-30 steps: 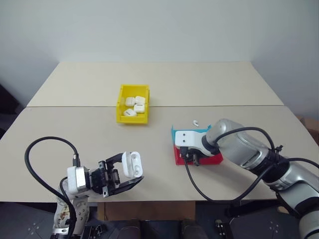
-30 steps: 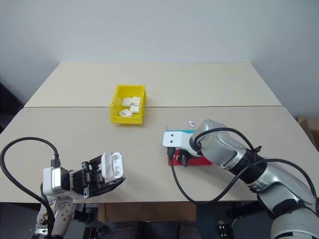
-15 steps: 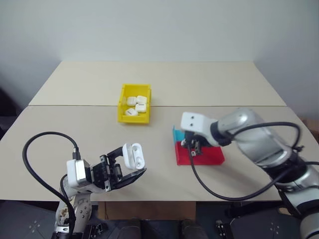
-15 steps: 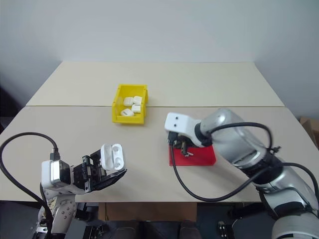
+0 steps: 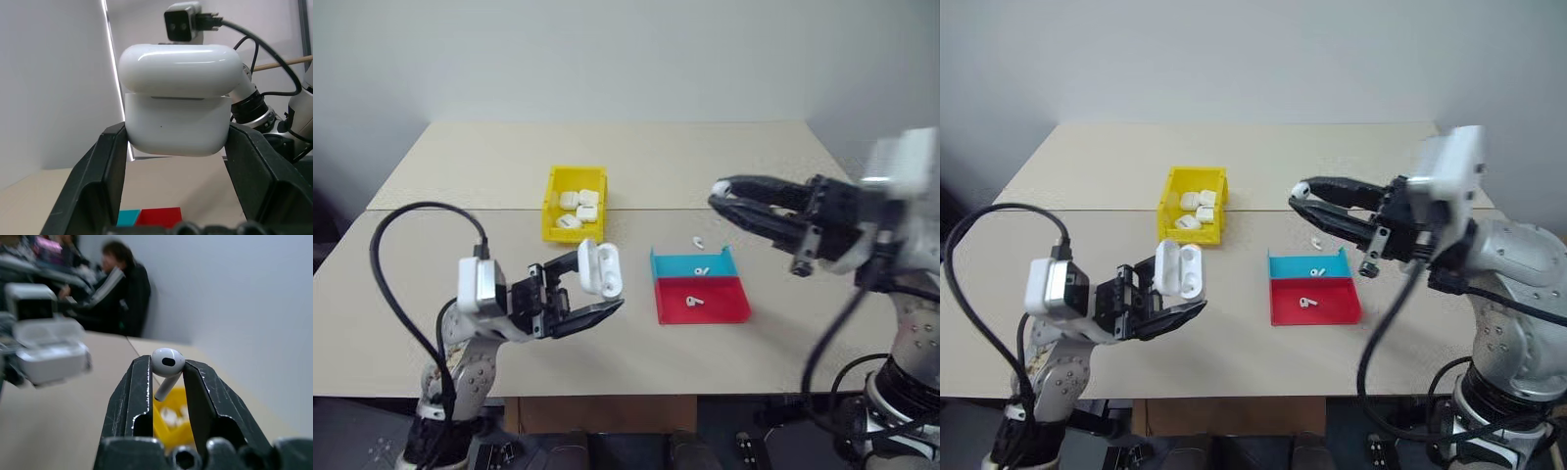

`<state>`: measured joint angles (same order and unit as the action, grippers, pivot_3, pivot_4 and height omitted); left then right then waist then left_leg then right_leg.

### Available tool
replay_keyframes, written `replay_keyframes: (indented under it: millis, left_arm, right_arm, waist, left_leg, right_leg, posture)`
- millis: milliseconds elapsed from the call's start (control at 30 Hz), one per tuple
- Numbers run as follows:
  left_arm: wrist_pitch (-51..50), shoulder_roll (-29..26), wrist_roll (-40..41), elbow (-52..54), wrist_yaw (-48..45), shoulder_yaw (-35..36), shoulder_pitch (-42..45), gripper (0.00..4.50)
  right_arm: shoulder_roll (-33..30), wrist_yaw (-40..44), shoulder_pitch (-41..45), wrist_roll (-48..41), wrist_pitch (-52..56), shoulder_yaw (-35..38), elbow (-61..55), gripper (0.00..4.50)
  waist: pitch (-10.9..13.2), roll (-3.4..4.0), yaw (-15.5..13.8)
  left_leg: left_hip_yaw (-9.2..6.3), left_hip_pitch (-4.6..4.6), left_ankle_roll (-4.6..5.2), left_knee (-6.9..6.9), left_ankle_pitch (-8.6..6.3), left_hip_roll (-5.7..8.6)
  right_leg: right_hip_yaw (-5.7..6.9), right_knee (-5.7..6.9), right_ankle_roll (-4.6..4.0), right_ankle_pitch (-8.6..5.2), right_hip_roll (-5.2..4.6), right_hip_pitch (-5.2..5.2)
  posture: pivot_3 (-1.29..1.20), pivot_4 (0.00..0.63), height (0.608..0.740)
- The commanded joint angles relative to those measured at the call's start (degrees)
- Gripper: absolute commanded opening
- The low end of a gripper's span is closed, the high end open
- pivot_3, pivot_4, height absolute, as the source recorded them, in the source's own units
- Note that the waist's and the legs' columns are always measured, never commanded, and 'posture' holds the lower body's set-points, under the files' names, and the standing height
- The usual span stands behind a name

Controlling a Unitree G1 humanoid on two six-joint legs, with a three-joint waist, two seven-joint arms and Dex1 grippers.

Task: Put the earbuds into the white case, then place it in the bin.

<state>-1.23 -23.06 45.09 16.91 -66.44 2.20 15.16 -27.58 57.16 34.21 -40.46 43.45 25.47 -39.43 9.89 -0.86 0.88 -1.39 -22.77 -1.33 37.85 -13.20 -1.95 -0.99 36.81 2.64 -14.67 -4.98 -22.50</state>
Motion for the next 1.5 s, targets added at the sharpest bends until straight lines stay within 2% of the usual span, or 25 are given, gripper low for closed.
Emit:
replay_keyframes:
  millis: [33,267,667,1067,1500]
  left_arm:
    - [-0.48,0.88,1.26,-1.31,-1.58,0.03,1.75,2.75]
    - [-3.34,0.7,1.51,4.76,-0.29,-0.56,-1.84,2.75]
    - [-5.18,0.73,0.34,7.31,2.37,-1.36,-1.38,2.75]
    - [-4.48,2.55,0.28,7.04,2.62,-1.84,-1.13,2.75]
    - [-4.36,2.62,0.4,7.07,2.42,-1.88,-1.03,2.75]
  right_arm:
    - [2.45,-0.43,0.2,-4.73,-8.26,-1.34,-0.22,1.07]
    - [3.96,2.54,-0.05,-4.29,-17.7,-10.92,5.01,1.07]
    - [4.77,8.03,3.8,1.81,-28.99,-23.34,16.46,1.07]
    - [4.14,9.17,4.09,4.87,-32.61,-27.11,18.8,1.07]
    - [3.74,9.39,3.32,6.41,-34.14,-27.97,20.04,1.07]
  waist:
    - [0.0,0.0,0.15]
    - [0.0,0.0,0.13]
    - [0.01,0.01,-0.01]
    - [0.01,0.01,-0.09]
    - [0.01,0.01,-0.09]
  left_leg:
    - [0.0,0.03,0.0,0.0,0.0,0.0]
    - [-0.01,0.02,0.03,-0.01,-0.02,0.0]
    - [-0.02,0.06,0.03,-0.01,-0.02,-0.01]
    - [-0.02,0.06,0.03,-0.01,-0.02,0.0]
    - [-0.02,0.05,0.03,-0.01,-0.02,0.0]
  right_leg:
    - [0.0,-0.02,0.0,0.0,0.0,0.04]
    - [-0.01,-0.04,0.0,0.0,0.0,0.04]
    - [0.0,-0.03,0.0,-0.01,0.01,0.06]
    - [0.0,-0.03,-0.01,0.0,0.0,0.06]
    - [0.0,-0.04,-0.01,0.0,0.0,0.05]
  posture:
    - [0.0,0.15,0.74]
    - [0.0,0.15,0.74]
    - [0.0,0.15,0.74]
    - [0.0,0.15,0.74]
    - [0.0,0.15,0.74]
